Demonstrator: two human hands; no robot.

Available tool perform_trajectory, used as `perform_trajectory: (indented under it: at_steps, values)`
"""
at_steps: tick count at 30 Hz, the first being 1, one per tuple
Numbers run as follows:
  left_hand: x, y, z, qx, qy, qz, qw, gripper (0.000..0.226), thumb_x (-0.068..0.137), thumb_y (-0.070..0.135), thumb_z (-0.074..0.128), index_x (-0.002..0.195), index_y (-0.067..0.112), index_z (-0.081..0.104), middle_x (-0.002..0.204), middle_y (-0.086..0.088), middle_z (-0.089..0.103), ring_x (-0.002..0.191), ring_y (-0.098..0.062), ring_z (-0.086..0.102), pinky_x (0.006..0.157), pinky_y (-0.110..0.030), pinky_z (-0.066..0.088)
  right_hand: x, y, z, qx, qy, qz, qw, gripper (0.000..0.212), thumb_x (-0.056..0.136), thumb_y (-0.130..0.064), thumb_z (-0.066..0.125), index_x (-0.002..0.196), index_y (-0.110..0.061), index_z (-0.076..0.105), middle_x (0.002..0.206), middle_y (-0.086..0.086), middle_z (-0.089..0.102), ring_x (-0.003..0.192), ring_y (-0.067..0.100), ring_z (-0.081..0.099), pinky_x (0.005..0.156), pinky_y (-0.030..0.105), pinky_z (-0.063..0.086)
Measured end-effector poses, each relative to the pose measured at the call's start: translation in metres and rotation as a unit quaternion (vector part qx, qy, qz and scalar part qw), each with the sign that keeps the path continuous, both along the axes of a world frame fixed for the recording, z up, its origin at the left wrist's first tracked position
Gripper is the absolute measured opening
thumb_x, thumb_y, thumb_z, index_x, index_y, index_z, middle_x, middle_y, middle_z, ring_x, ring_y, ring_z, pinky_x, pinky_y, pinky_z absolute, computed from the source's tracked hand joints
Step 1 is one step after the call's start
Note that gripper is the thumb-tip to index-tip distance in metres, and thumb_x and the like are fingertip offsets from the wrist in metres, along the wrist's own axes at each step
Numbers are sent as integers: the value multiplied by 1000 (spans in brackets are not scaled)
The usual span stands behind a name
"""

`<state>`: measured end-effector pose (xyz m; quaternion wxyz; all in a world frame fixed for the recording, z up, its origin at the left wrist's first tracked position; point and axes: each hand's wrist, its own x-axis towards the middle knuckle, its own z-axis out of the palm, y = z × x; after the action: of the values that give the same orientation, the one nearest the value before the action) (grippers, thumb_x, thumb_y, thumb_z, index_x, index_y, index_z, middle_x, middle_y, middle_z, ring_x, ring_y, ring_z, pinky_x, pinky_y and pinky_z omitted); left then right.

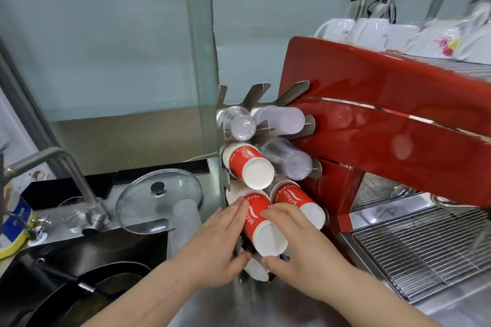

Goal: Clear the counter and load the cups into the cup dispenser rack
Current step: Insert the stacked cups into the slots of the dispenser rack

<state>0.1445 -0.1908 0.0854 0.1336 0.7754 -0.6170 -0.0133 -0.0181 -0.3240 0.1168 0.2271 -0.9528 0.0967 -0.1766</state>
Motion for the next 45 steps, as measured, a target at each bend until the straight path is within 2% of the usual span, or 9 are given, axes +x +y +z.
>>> perform_trajectory:
  at_steps: [5,9,12,17,22,30,37,41,45]
  values:
    - [4,5,11,33,-2,-4,999,89,94,48,46,151,22,-18,163,0,-13,151,-13,-4,121,-24,-1,4,2,41,-87,138,23,986,62,83,-41,59,139,-31,34,138,-13,33,123,8,41,99,25,40]
    - [14,16,26,75,-8,9,997,81,95,46,46,155,23,-4,164,-1,-2,151,-15,5,118,-23,6,20,8,93,-183,320,40,929,49,85,-42,56,129,-26,42,120,-1,49,106,24,54,86,41,49]
    - [32,30,38,90,-11,32,995,72,96,45,47,155,25,10,163,1,11,148,-15,17,117,-25,19,39,23,126,-229,382,60,893,40,86,-45,55,121,-27,48,107,1,56,93,24,56,77,38,50]
    - [77,57,63,95,-22,93,991,65,95,43,49,151,23,25,155,3,32,141,-15,32,114,-29,29,88,55,148,-251,365,128,887,51,88,-50,54,135,-33,44,129,-6,53,117,20,51,85,32,39]
    - [119,87,83,108,-24,159,981,52,94,35,53,141,19,44,142,-2,48,130,-20,45,108,-29,35,145,77,134,-269,356,140,884,50,88,-48,54,135,-30,46,132,-4,53,118,22,51,90,36,43]
    - [168,103,32,148,44,234,960,66,91,46,56,148,21,34,153,-4,39,140,-22,38,115,-34,31,214,79,73,-266,375,85,884,47,88,-37,54,131,-17,52,127,7,58,113,29,56,92,39,49]
    - [171,77,-25,140,158,220,952,61,90,50,57,140,18,43,138,-7,51,126,-23,49,102,-30,39,249,54,6,-111,370,-16,922,55,83,-29,58,134,-14,43,129,11,54,111,31,57,91,37,51]
    - [181,66,-50,105,232,220,942,67,71,63,56,129,30,49,120,0,61,110,-19,58,97,-37,47,261,47,-27,-42,362,-51,930,64,79,-25,63,137,-16,37,133,11,43,115,33,54,94,41,50]
    - [195,52,-82,73,298,220,926,68,66,63,62,128,39,48,122,11,63,110,-9,59,96,-36,49,270,37,-52,3,354,-48,934,76,81,-23,66,145,-20,27,141,11,34,124,31,48,98,38,47]
